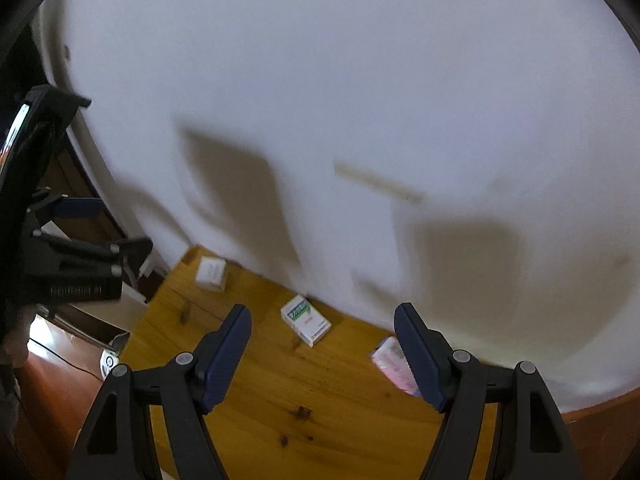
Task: Organize objects
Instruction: 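Move both tools toward the two white medicine boxes on the table, then grasp the white box with the left tool while the right tool grasps the green-labelled box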
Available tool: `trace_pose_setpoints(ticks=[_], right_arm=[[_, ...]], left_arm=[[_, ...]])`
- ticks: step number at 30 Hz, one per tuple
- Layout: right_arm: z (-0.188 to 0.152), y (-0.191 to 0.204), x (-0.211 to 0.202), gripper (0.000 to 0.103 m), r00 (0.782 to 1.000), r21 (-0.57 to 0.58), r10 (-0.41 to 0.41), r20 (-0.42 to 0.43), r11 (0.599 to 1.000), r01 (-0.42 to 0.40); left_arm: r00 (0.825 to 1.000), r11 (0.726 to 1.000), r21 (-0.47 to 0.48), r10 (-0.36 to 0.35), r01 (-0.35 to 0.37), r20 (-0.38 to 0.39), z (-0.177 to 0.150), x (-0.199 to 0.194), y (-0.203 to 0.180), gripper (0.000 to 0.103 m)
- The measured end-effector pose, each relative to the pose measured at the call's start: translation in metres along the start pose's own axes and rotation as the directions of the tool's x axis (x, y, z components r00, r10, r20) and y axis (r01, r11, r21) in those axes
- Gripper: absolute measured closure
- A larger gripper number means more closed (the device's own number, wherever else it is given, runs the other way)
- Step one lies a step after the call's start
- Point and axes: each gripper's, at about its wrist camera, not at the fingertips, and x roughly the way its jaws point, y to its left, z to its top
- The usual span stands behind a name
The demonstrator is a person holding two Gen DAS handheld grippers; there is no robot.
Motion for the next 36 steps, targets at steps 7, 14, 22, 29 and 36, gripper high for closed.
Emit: trace_pose_setpoints(ticks=[7, 14, 22, 29, 36], right_arm=[[-0.026, -0.004, 0.105, 0.028, 0.994, -0.044, -0.002, -0.107, 0.999, -0.003], [-0.039, 0.011, 0.166, 0.028, 0.992, -0.131, -0.041, -0.119, 0.991, 0.025], [-0.044, 0.011, 0.201, 0.028, 0.990, -0.128, -0.010, -0.140, 0.992, -0.008], [-0.049, 0.019, 0.214, 0.037, 0.988, -0.140, 0.022, -0.151, 0.989, -0.044], [-0.059, 0.028, 0.219, 0.068, 0.984, -0.159, 0.020, -0.180, 0.986, -0.049]], left_arm=[[0.993, 0.984, -0.173, -0.056, 0.037, -0.106, -0.003, 0.098, 0.008, 0.017], [0.988, 0.961, -0.272, -0.093, 0.056, -0.124, -0.014, 0.151, -0.002, 0.017], [0.988, 0.942, -0.334, -0.073, 0.023, -0.138, -0.021, 0.180, -0.013, 0.017], [0.988, 0.920, -0.392, -0.044, -0.017, -0.146, -0.021, 0.188, -0.006, 0.020], [0.985, 0.915, -0.397, -0.001, -0.069, -0.174, -0.025, 0.192, -0.003, 0.046]])
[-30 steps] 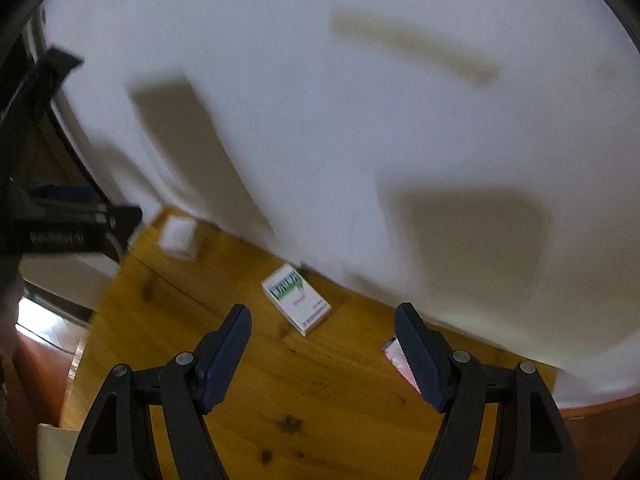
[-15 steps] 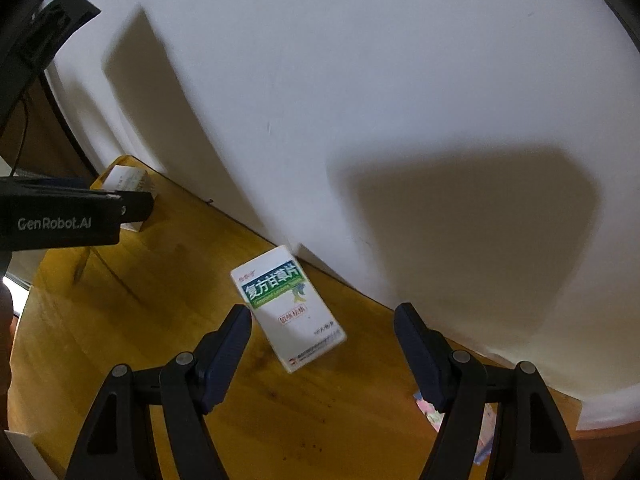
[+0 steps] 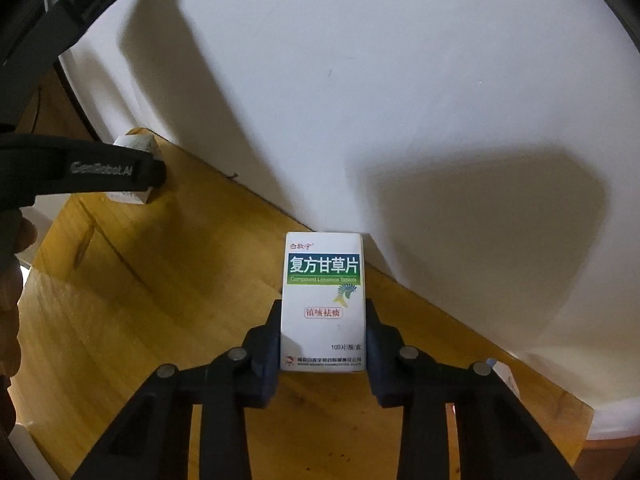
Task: Organize objects
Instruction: 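Grasp the white box with the left tool while the right tool grasps the green-labelled box, then carry both medicine boxes back over the white tray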
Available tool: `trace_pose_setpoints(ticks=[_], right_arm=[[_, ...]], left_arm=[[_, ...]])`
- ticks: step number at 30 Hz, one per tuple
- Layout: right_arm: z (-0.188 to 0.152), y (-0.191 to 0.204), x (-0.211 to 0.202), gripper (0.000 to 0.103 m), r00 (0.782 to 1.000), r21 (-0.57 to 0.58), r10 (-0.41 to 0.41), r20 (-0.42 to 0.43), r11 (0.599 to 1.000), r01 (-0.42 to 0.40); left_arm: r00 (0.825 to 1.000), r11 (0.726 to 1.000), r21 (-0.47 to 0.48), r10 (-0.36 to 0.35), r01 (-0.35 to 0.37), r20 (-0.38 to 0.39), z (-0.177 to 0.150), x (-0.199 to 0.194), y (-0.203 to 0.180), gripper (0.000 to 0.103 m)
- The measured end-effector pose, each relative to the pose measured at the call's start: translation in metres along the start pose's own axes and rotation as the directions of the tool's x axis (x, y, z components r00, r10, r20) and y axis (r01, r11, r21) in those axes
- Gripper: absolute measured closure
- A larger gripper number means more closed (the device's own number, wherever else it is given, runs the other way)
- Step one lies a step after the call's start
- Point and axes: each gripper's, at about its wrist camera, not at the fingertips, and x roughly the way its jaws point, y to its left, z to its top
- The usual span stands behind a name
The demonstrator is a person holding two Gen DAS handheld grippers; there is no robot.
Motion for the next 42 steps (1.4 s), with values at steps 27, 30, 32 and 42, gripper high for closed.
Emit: trace_pose_setpoints(ticks=[27, 30, 32, 42], right_arm=[[-0.025, 0.069, -0.168, 0.068, 0.980, -0.023, 0.056, 0.191, 0.998, -0.052], [-0.034, 0.073, -0.207, 0.068, 0.970, -0.014, 0.060, 0.234, 0.998, -0.059], [-0.044, 0.082, -0.232, 0.068, 0.961, -0.008, 0.069, 0.267, 0.998, -0.069], [-0.110, 0.106, -0.327, 0.068, 0.920, 0.030, 0.107, 0.376, 0.991, -0.128]], left_arm=[[0.992, 0.993, 0.080, -0.088, 0.081, 0.089, -0.036, -0.163, 0.002, 0.060], [0.986, 0.991, 0.096, -0.109, 0.097, 0.128, -0.051, -0.190, 0.018, 0.060], [0.981, 0.989, 0.113, -0.115, 0.098, 0.159, -0.065, -0.216, 0.026, 0.060], [0.954, 0.972, 0.204, -0.169, 0.120, 0.247, -0.154, -0.316, 0.052, 0.060]])
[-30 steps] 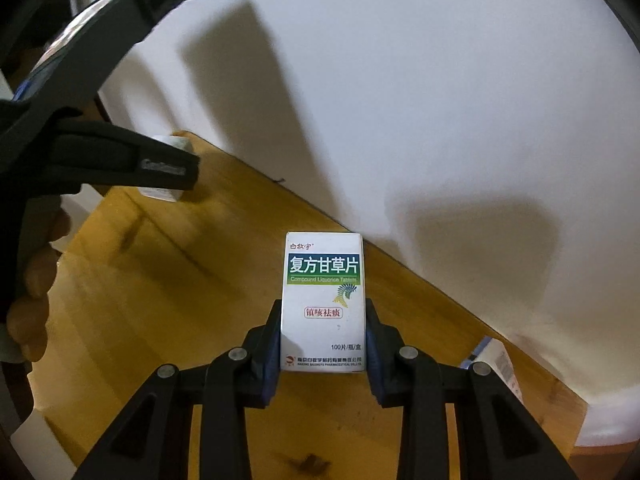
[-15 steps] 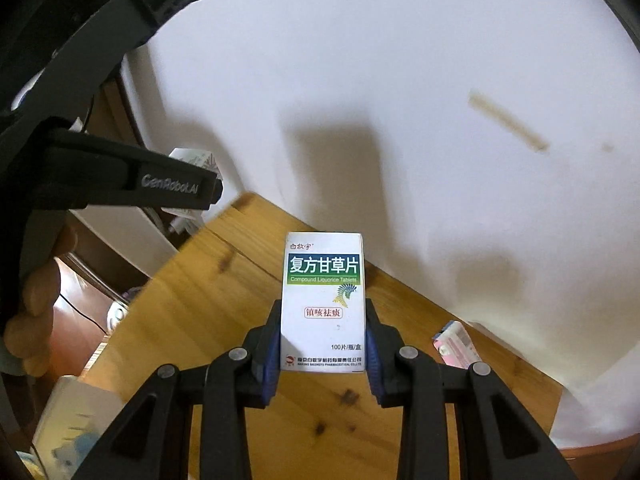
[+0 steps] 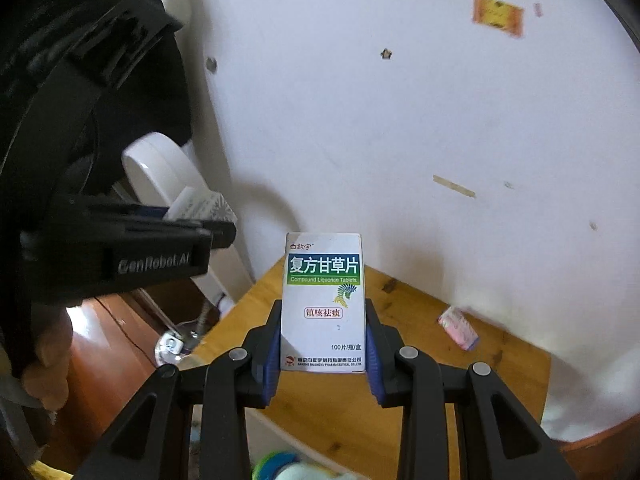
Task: Organize objects
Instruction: 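Carry both medicine boxes back over the white tray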
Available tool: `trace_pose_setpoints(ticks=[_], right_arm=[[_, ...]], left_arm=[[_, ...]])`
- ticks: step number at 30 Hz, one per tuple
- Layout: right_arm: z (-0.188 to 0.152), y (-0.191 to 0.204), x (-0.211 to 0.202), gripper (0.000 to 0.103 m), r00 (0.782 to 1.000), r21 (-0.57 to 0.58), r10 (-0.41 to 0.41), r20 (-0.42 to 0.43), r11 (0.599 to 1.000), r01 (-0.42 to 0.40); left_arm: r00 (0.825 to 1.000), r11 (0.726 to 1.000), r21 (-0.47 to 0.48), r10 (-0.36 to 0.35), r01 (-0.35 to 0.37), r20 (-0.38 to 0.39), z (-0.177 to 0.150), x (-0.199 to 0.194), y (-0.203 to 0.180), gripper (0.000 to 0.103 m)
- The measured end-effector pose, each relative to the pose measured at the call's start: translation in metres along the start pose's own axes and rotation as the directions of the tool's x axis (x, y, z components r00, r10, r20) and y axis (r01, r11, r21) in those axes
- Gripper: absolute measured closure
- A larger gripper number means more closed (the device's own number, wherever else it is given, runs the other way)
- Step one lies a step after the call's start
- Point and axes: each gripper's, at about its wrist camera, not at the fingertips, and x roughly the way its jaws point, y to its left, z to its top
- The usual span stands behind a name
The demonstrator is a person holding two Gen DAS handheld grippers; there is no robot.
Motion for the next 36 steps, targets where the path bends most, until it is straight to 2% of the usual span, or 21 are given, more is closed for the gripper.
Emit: trace_pose_setpoints(ticks=[7, 12, 15, 19, 28, 33, 34, 36], right_arm=[[-0.036, 0.017, -0.043, 0.068, 0.999, 0.082, 0.032, -0.009, 0.996, -0.031], [-0.055, 0.013, -0.073, 0.068, 0.997, 0.157, 0.071, -0.035, 0.985, -0.065], [-0.066, 0.029, -0.100, 0.068, 0.994, 0.206, 0.093, -0.063, 0.975, -0.078], [-0.082, 0.045, -0.105, 0.068, 0.988, 0.243, 0.119, -0.102, 0.966, -0.092], [-0.119, 0.076, -0.086, 0.068, 0.964, 0.283, 0.179, -0.196, 0.952, -0.119], [-0.126, 0.084, -0.082, 0.068, 0.958, 0.298, 0.194, -0.210, 0.946, -0.127], [-0.127, 0.085, -0.083, 0.068, 0.958, 0.302, 0.197, -0.210, 0.945, -0.128], [-0.129, 0.087, -0.082, 0.068, 0.956, 0.306, 0.200, -0.212, 0.943, -0.130]], left_arm=[[0.999, 0.996, 0.084, -0.009, 0.006, 0.040, -0.045, -0.049, -0.013, 0.060], [0.997, 0.990, 0.142, 0.012, -0.022, 0.075, -0.070, -0.067, -0.018, 0.060], [0.997, 0.984, 0.178, 0.014, -0.026, 0.072, -0.082, -0.072, -0.019, 0.060], [0.998, 0.978, 0.204, 0.035, -0.046, 0.058, -0.094, -0.067, -0.018, 0.060], [0.996, 0.967, 0.241, 0.079, -0.084, 0.029, -0.121, -0.061, -0.009, 0.060], [0.996, 0.962, 0.258, 0.084, -0.087, 0.023, -0.131, -0.058, -0.009, 0.060], [0.998, 0.955, 0.292, 0.057, -0.060, 0.020, -0.132, -0.059, -0.008, 0.060], [0.998, 0.954, 0.296, 0.055, -0.058, 0.019, -0.135, -0.060, -0.009, 0.060]])
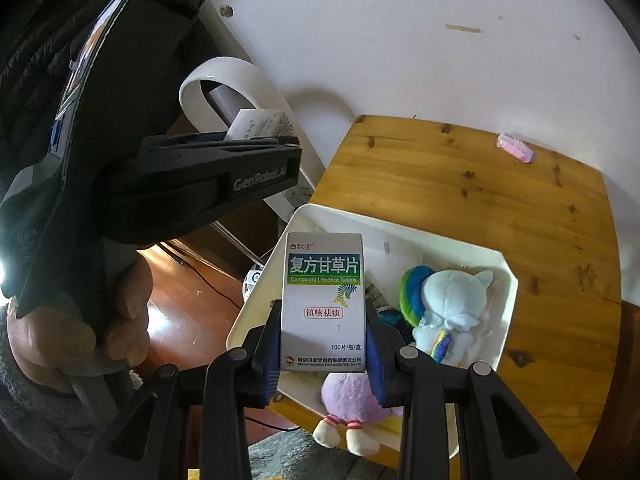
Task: Organize objects
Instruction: 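Carry both medicine boxes back over the white tray, then release the white box with the left tool while the right tool releases the green-labelled box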
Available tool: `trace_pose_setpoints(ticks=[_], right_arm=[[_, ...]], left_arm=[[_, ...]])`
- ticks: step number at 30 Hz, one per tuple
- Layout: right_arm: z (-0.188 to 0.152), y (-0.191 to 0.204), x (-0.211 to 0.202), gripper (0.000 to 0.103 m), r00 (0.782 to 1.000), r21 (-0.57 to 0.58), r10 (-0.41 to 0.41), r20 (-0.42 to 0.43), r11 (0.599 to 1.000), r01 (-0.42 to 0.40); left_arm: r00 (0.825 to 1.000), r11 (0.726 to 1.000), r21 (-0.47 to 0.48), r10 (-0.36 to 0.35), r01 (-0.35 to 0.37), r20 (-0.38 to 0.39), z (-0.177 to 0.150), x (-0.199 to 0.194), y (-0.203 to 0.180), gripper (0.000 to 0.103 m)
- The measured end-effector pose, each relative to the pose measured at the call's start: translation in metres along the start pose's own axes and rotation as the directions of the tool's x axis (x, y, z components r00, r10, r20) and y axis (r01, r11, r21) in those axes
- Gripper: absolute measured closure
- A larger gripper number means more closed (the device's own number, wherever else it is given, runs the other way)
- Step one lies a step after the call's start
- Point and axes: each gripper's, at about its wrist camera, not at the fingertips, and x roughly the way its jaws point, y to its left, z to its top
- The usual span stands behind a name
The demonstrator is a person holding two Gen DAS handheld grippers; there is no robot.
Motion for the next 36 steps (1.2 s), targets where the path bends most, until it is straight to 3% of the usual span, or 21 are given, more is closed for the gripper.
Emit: trace_pose_setpoints(ticks=[13, 14, 17, 18, 23, 27, 36], right_arm=[[-0.016, -0.001, 0.010, 0.067, 0.999, 0.039, 0.007, -0.034, 0.999, -0.006], [-0.016, -0.001, 0.010, 0.064, 0.999, 0.041, 0.009, -0.041, 0.999, -0.007], [-0.019, -0.002, 0.013, 0.039, 0.999, 0.055, 0.015, -0.050, 0.998, -0.012], [-0.020, -0.002, 0.012, 0.037, 0.999, 0.059, 0.012, -0.045, 0.998, -0.009], [-0.021, -0.005, 0.009, 0.037, 0.999, 0.068, 0.013, -0.037, 0.998, -0.011], [-0.023, -0.007, 0.006, 0.037, 0.999, 0.073, 0.013, -0.032, 0.997, -0.011], [-0.026, -0.007, -0.002, 0.037, 1.000, 0.062, 0.008, -0.015, 0.998, -0.008]], left_arm=[[0.999, 0.999, 0.017, -0.033, 0.033, -0.037, -0.012, 0.004, -0.007, 0.059], [0.999, 0.999, 0.022, -0.032, 0.033, -0.040, -0.013, 0.005, -0.007, 0.059], [0.998, 0.998, 0.039, -0.038, 0.040, -0.046, -0.016, 0.008, -0.009, 0.059], [0.998, 0.998, 0.039, -0.037, 0.039, -0.049, -0.017, 0.009, -0.010, 0.059], [0.996, 0.997, 0.042, -0.055, 0.058, -0.071, -0.021, 0.012, -0.009, 0.055], [0.995, 0.997, 0.035, -0.062, 0.065, -0.080, -0.025, 0.011, -0.009, 0.042], [0.994, 0.996, 0.033, -0.081, 0.084, -0.072, -0.027, 0.000, -0.009, 0.036]])
